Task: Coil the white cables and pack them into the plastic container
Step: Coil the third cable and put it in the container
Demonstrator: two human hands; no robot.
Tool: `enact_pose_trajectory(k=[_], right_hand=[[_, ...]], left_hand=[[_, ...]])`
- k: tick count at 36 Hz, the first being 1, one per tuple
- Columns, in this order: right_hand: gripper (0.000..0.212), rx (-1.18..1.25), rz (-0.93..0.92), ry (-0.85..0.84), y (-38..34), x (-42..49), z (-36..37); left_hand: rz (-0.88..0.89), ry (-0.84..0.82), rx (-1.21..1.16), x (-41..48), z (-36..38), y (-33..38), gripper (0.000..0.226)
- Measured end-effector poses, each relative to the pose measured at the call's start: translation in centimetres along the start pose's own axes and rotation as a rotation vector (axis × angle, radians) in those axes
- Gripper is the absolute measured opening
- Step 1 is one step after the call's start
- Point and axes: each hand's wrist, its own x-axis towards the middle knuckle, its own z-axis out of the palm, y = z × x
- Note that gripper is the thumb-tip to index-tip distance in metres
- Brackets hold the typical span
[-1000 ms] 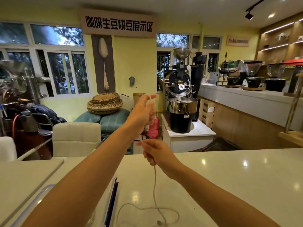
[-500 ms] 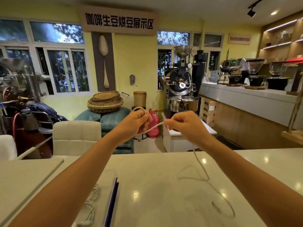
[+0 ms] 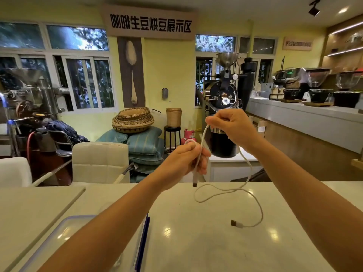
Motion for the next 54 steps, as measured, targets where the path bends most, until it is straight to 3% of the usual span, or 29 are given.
enact_pose_trajectory(k=[9,12,19,24,28,35,43,48,54], right_hand=[[0.028,0.443,0.193,-0.006,2.4,-0.2,2.6],[0.026,0.266,0.136,-0.016,4.0,-1.2,4.2],[0.04,0.178,0.293,-0.045,3.3,-4.1,9.1],[0.035,0.332,0.425,-0.156,1.5,-5.8,11.6],[0.034,0.337,0.455,-0.076,1.3,-6.7,10.9],[0.017,-0.053,0.239,-0.191,1.2,-6.3,6.9],[0.023,-0.259,0.134,-0.42,0.3,-4.2,4.0],[0.02,-0.266,0.081,-0.382,0.1,-2.1,1.3],[0.019,-0.053,0.139,-0.392,1.2,-0.5,-0.9]], left_hand=[[0.057,-0.103,-0.07,0.0,1.2,1.4,0.033],[0.065,-0.105,-0.101,0.6,1.6,1.9,0.034],[0.083,-0.017,-0.188,2.6,1.9,2.1,0.034],[0.141,0.124,-0.005,4.1,0.3,2.3,0.033],[0.192,0.25,0.202,4.5,-1.5,2.2,0.034],[0.177,0.282,0.352,4.5,-3.0,0.6,0.035],[0.092,0.217,0.457,4.1,-1.7,-1.3,0.037],[0.043,0.067,0.263,2.7,-0.4,-1.8,0.038],[0.016,-0.053,-0.012,1.2,1.4,-1.5,0.045]])
